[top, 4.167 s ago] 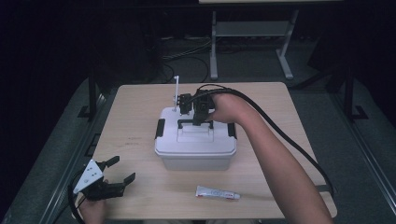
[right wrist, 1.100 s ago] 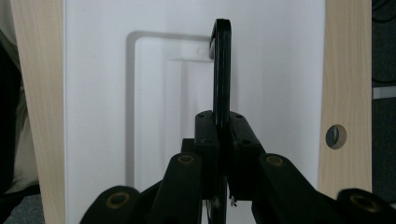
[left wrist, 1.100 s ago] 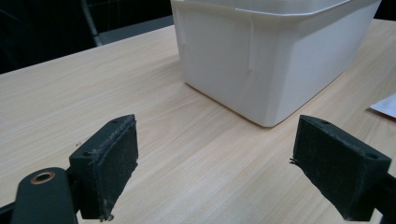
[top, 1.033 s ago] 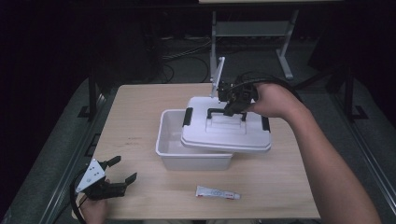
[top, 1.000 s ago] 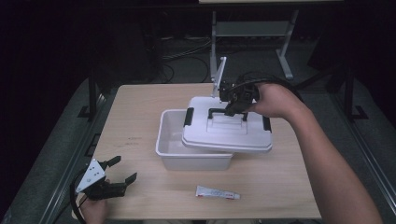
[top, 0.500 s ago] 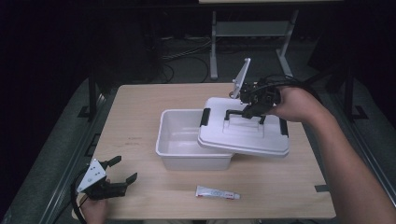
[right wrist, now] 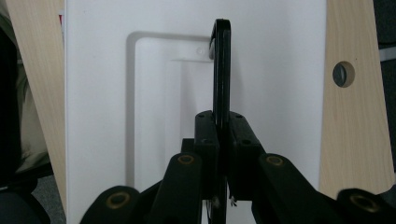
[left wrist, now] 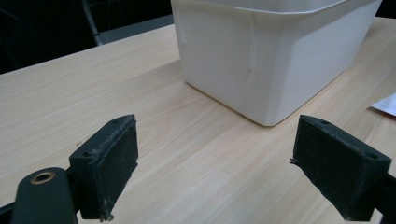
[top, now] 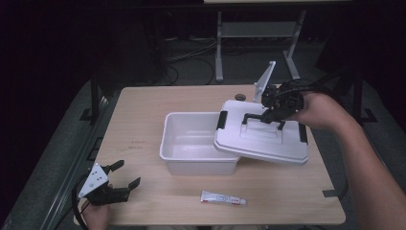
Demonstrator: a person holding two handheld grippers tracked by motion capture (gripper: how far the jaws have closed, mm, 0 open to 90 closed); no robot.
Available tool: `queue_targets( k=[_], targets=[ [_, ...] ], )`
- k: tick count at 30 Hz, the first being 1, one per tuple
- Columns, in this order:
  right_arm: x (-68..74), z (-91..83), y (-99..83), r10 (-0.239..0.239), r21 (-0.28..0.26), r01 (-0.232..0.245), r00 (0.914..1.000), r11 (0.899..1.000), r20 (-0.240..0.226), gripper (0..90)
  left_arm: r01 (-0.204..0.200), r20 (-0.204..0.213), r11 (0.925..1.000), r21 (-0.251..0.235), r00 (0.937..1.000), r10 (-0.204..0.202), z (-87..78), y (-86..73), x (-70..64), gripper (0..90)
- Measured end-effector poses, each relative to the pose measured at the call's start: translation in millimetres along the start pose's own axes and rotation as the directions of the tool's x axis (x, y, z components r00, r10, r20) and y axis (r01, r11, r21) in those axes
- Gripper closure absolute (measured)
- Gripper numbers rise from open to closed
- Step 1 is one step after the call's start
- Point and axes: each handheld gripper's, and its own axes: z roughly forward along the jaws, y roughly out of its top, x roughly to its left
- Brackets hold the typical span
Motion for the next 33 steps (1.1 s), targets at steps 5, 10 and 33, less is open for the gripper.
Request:
queue_targets(
  k=[5, 10, 33],
  targets=[
    [-0.6, -2.3, -13.0, 0.02, 0.003, -0.02, 0.9998, 1.0, 0.003, 83.8, 0.001, -0.002, 1.0, 0.0, 1.0, -0.001, 0.0, -0.1, -0.5, 13.5],
    [-0.4, -3.6, -26.0, 0.041, 0.005, -0.041, 0.9991, 0.999, 0.004, 83.8, -0.001, -0.003, 1.0, 0.001, 1.0, 0.001, 0.1, 0.0, -0.9, 13.6],
    [2.5, -0.4, -87.8, 0.146, 0.019, -0.146, 0.9893, 0.989, 0.0, 83.8, -0.001, -0.004, 1.0, 0.003, 1.0, 0.001, 1.6, 0.0, -1.6, 13.5]
  ],
)
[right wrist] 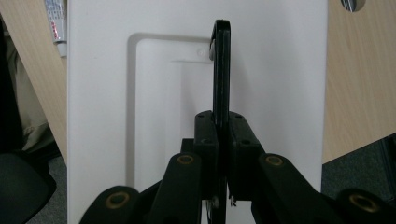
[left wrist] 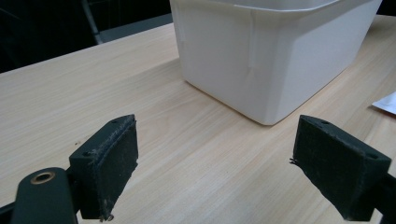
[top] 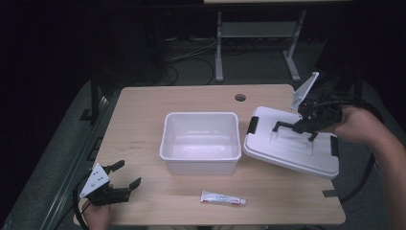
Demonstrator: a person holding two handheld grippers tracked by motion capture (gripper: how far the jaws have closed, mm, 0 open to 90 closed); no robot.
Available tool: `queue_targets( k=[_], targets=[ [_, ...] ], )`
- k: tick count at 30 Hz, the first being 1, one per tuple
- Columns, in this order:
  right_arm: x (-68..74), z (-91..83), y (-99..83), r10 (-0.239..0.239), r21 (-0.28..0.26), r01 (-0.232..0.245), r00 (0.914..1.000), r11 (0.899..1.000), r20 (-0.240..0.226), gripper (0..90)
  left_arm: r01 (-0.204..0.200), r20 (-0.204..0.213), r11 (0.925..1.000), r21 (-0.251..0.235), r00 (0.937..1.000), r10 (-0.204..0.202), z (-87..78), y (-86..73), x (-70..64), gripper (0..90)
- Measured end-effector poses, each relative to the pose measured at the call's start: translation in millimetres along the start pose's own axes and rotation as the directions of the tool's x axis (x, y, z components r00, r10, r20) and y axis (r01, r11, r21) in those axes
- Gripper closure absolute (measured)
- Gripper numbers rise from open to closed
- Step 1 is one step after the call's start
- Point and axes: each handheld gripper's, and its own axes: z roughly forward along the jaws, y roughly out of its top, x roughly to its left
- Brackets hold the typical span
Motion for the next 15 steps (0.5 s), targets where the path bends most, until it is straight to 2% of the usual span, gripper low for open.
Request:
queue_targets(
  k=[15],
  targets=[
    [-1.0, 19.6, -28.8, 0.045, 0.009, -0.045, 0.9986, 0.999, -0.026, 83.8, -0.002, 0.001, 1.0, 0.002, 1.0, 0.002, 0.5, -0.1, 0.1, 13.5]
  ],
)
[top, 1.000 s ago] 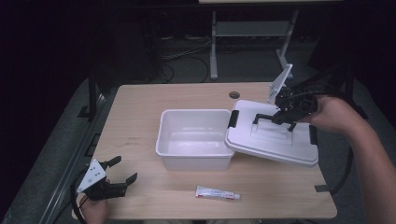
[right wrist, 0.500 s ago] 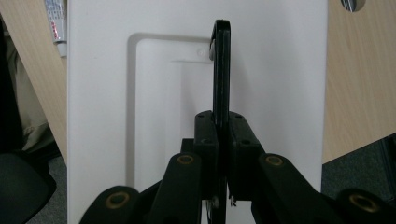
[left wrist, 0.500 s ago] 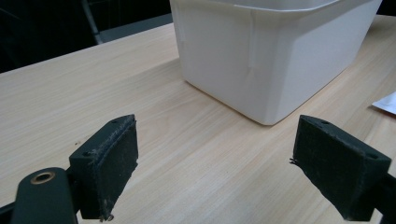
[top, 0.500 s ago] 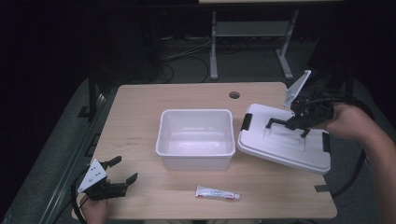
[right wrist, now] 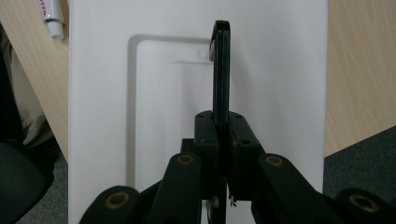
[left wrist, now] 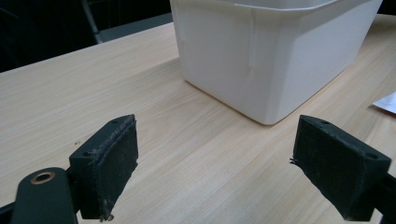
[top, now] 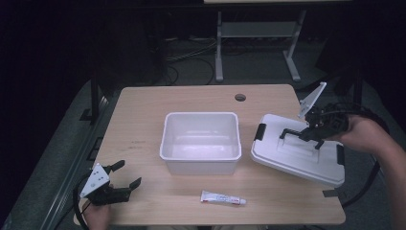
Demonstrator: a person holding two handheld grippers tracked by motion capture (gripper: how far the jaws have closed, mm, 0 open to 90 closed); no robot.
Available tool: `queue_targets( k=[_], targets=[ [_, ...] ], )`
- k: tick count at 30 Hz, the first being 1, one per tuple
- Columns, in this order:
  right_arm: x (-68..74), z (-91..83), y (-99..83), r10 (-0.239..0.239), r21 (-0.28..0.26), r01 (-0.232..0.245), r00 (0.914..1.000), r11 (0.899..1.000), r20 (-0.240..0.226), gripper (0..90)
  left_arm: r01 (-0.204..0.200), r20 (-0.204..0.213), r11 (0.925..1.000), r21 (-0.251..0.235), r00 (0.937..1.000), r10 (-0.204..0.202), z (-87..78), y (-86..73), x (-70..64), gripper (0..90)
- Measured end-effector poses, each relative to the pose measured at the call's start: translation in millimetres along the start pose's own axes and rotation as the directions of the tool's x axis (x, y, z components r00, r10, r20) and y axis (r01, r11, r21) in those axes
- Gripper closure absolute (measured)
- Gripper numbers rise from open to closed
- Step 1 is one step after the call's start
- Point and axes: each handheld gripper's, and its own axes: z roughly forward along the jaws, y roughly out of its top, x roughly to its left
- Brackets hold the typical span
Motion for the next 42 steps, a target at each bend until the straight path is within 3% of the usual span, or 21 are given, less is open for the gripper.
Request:
queue_targets(
  k=[7, 17, 42],
  targets=[
    [0.5, 13.1, -10.3, 0.015, -0.008, -0.015, 0.9998, 1.0, -0.016, 83.8, -0.003, 0.002, 1.0, 0.005, 1.0, 0.003, 0.8, 0.4, -0.8, 13.5],
    [0.0, 46.8, -22.7, 0.033, 0.01, -0.033, 0.9976, 0.999, -0.061, 83.8, -0.005, 0.004, 1.0, 0.007, 1.0, 0.005, 2.1, 0.7, -1.8, 13.6],
    [3.8, 104.5, -13.4, 0.017, 0.032, -0.014, 0.9941, 0.999, -0.107, 83.8, -0.003, 0.0, 1.0, 0.003, 1.0, 0.003, -0.1, 0.5, -0.5, 13.5]
  ],
)
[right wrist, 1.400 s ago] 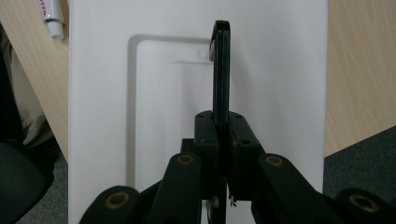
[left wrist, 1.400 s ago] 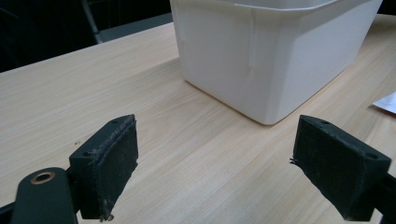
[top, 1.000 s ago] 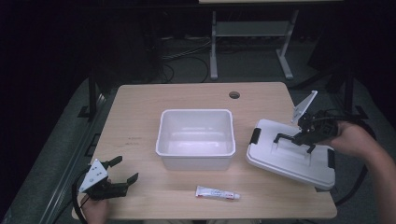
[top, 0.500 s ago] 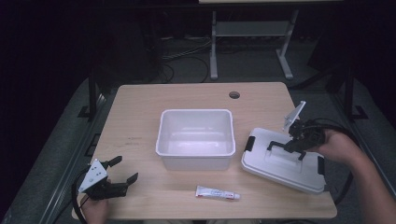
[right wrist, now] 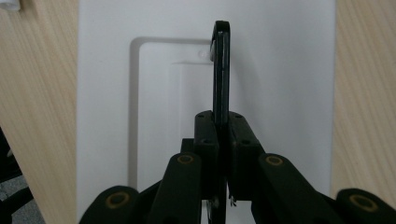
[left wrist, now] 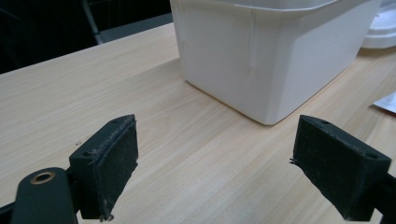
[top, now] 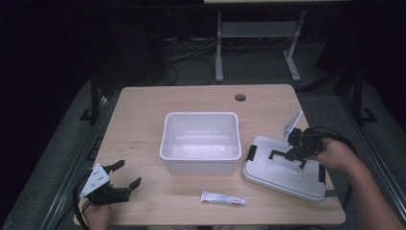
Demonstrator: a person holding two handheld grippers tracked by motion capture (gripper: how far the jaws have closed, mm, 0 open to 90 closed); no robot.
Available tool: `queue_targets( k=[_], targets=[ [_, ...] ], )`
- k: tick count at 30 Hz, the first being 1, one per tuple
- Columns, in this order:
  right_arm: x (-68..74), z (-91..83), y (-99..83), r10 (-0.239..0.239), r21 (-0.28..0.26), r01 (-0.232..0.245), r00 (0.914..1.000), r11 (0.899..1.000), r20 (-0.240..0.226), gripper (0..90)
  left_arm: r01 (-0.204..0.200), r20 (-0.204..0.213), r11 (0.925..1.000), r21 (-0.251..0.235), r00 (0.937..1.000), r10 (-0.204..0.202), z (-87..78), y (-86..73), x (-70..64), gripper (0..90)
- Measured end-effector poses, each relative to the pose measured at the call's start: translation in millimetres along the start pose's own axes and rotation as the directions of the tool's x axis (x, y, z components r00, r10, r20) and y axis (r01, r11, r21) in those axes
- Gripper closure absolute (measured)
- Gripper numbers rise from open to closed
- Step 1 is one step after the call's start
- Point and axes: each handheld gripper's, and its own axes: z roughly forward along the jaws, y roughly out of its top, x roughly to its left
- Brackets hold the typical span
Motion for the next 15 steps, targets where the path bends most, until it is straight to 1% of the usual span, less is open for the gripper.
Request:
queue_targets(
  k=[8, 15],
  targets=[
    [-0.5, 11.8, 0.0, 0.003, 0.006, -0.003, 1.0, 1.0, -0.007, 83.7, -0.001, -0.002, 1.0, 0.001, 1.0, 0.001, -0.1, 0.0, -0.3, 13.5],
    [0.9, 13.2, -0.8, 0.006, -0.001, -0.006, 1.0, 1.0, -0.006, 83.4, -0.003, -0.001, 1.0, 0.003, 1.0, 0.003, 0.2, 0.2, -0.5, 13.5]
  ],
)
